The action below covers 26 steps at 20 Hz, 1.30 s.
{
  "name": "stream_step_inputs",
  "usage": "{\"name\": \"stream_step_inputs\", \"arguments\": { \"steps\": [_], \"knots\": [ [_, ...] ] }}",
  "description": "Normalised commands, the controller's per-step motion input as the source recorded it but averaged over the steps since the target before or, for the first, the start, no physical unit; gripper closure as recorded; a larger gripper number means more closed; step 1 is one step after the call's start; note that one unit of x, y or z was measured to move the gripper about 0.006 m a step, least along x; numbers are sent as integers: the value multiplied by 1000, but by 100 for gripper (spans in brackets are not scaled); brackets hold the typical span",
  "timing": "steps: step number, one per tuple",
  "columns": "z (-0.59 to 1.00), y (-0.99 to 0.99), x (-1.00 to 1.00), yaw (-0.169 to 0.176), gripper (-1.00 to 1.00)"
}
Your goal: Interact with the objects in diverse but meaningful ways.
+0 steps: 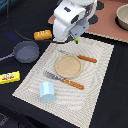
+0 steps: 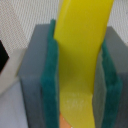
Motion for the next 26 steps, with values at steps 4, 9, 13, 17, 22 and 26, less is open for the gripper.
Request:
{"name": "stream_step_inputs", "arguments": {
  "steps": [4, 9, 13, 17, 22, 26],
  "knots": [
    [-644, 355, -758, 63, 100],
    [-610, 391, -723, 64, 100],
    [-449, 397, -549, 54, 100],
    [-102, 421, -219, 28, -100],
    [289, 457, 0, 0, -100],
    [371, 352, -119, 0, -100]
  ]
}}
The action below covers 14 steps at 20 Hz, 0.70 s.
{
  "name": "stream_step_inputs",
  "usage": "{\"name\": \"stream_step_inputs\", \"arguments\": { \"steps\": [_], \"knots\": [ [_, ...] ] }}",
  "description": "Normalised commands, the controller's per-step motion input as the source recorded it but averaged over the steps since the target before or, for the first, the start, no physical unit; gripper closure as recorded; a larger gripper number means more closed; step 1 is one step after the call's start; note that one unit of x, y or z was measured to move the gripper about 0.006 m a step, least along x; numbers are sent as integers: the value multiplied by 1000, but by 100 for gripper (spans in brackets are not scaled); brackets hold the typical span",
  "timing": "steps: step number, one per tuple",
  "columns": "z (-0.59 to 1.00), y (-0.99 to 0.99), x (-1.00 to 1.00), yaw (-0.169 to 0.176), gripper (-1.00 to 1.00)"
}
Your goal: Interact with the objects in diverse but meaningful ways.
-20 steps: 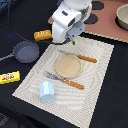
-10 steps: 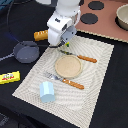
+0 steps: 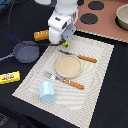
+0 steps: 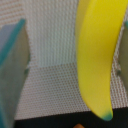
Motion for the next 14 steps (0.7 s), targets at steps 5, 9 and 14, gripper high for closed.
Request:
{"name": "stream_step_inputs", "arguments": {
  "steps": [5, 9, 14],
  "knots": [
    [453, 190, -369, 3, -100],
    [277, 7, -514, 0, -100],
    [92, -48, -695, 0, -100]
  ]
}}
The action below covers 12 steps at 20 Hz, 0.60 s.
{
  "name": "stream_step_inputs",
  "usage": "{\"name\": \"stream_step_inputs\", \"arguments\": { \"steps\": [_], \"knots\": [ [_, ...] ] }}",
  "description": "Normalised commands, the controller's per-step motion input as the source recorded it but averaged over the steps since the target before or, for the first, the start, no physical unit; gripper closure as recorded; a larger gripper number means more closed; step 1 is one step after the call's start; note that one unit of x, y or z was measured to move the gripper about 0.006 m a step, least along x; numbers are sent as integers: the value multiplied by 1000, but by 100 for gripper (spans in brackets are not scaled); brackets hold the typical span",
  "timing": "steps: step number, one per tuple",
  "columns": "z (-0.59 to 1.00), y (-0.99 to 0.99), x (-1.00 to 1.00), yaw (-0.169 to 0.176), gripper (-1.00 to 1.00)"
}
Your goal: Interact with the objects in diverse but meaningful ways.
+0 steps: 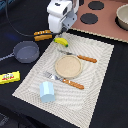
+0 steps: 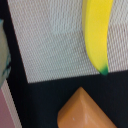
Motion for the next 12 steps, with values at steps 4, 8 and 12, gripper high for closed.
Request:
{"name": "stream_step_inputs", "arguments": {
  "steps": [4, 8, 12],
  "knots": [
    [0, -46, -901, 5, -100],
    [-16, -50, -945, 12, -100],
    [-129, -106, -933, 26, -100]
  ]
}}
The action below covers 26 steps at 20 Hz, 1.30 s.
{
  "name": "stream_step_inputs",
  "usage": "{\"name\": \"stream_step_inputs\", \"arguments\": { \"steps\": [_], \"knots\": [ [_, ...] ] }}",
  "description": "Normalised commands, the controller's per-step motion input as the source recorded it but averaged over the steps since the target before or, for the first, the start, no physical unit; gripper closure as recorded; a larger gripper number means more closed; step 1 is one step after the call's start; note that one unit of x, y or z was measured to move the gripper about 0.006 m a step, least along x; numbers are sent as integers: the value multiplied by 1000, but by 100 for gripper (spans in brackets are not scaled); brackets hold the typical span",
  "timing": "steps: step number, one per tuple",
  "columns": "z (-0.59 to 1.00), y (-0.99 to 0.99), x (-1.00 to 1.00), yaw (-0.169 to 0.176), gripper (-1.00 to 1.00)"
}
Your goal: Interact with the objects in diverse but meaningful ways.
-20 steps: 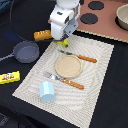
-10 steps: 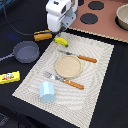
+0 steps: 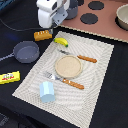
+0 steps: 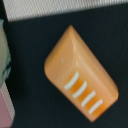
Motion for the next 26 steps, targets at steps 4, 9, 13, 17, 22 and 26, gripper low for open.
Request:
{"name": "stream_step_inputs", "arguments": {
  "steps": [4, 9, 13, 17, 22, 26],
  "knots": [
    [-199, -16, -717, 110, -100],
    [-113, 0, -434, 208, -100],
    [-91, 0, -216, 180, -100],
    [-175, -20, -242, 114, -100],
    [-300, -85, -467, 86, -100],
    [-346, -100, -563, 79, -100]
  ]
}}
